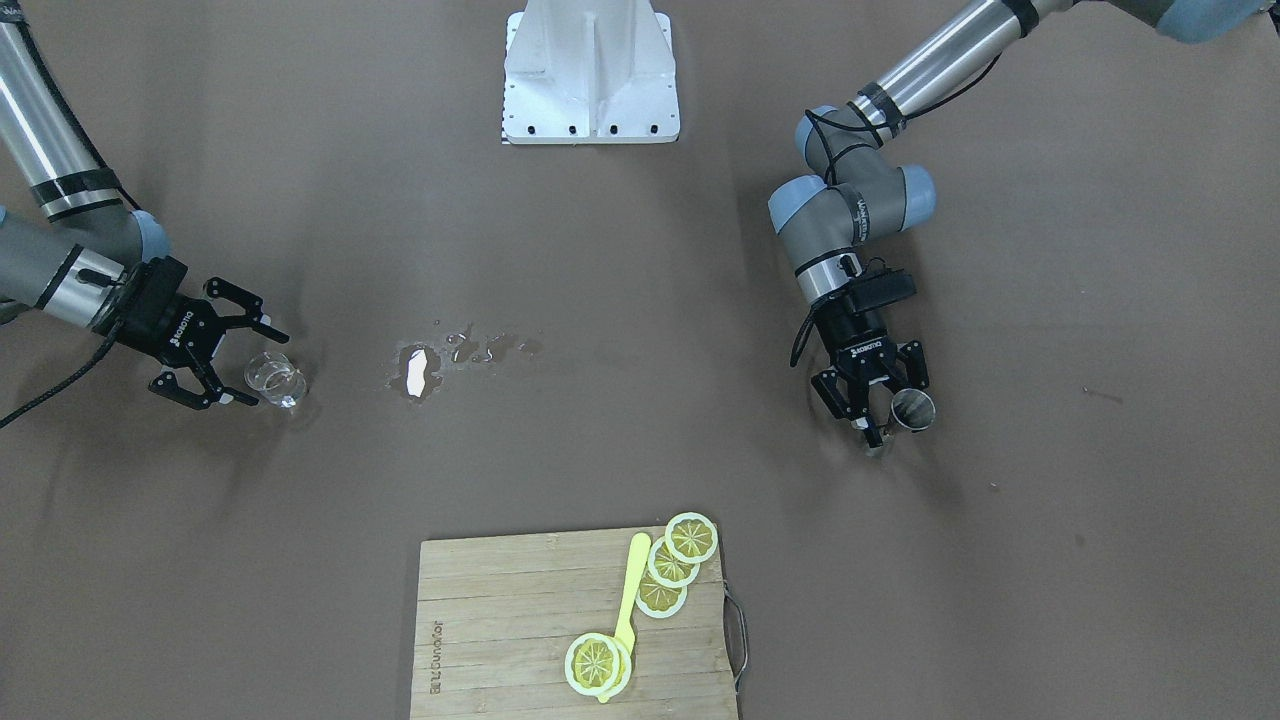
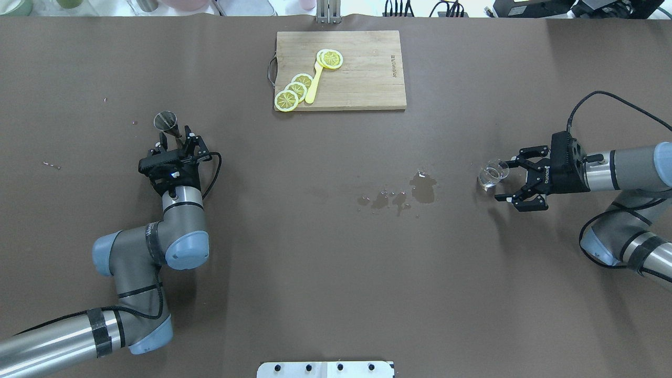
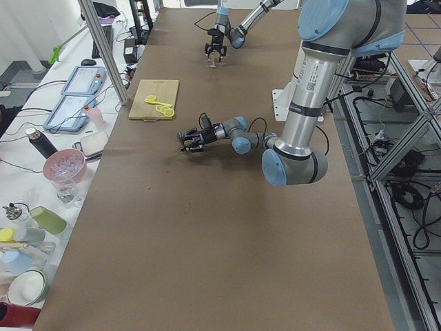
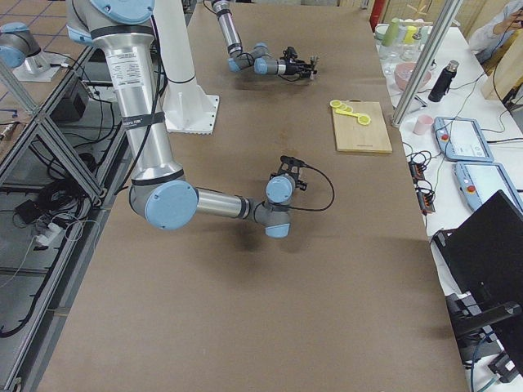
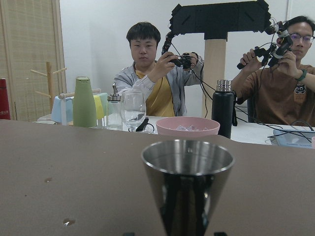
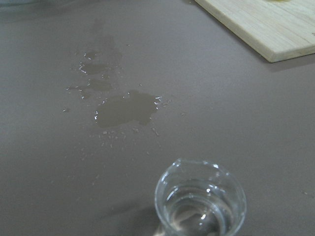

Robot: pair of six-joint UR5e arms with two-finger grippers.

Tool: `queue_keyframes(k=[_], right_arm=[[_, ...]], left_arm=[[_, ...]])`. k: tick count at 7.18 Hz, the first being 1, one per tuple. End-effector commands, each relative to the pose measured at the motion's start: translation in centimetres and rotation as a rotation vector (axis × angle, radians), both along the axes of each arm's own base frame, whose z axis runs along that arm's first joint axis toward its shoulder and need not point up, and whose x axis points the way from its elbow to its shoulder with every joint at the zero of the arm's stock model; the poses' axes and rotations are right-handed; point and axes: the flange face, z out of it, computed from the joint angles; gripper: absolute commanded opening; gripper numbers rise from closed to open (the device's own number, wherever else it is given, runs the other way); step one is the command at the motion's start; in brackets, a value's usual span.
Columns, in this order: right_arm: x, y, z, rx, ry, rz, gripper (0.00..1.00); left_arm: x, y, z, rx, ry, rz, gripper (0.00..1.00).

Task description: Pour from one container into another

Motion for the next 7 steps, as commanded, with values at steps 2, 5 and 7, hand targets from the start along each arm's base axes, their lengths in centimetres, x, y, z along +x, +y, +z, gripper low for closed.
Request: queue_keyframes(k=[2, 5, 7], right_arm=[[0.2, -0.3, -0.3, 0.007, -0.008, -0.017, 0.89], [0.7, -0.9, 0.5, 0.024, -0.025, -0.028, 0.89], [0.8, -1.9, 0.4, 0.022, -0.023, -0.023, 0.89]], left_arm=[[-0.1, -0.2, 0.0, -0.001, -0.002, -0.003, 0.62], [0.2, -0.2, -0.4, 0.002, 0.005, -0.001, 0.55], [0.1, -0.3, -0.4, 0.001, 0.000, -0.004, 0.52]])
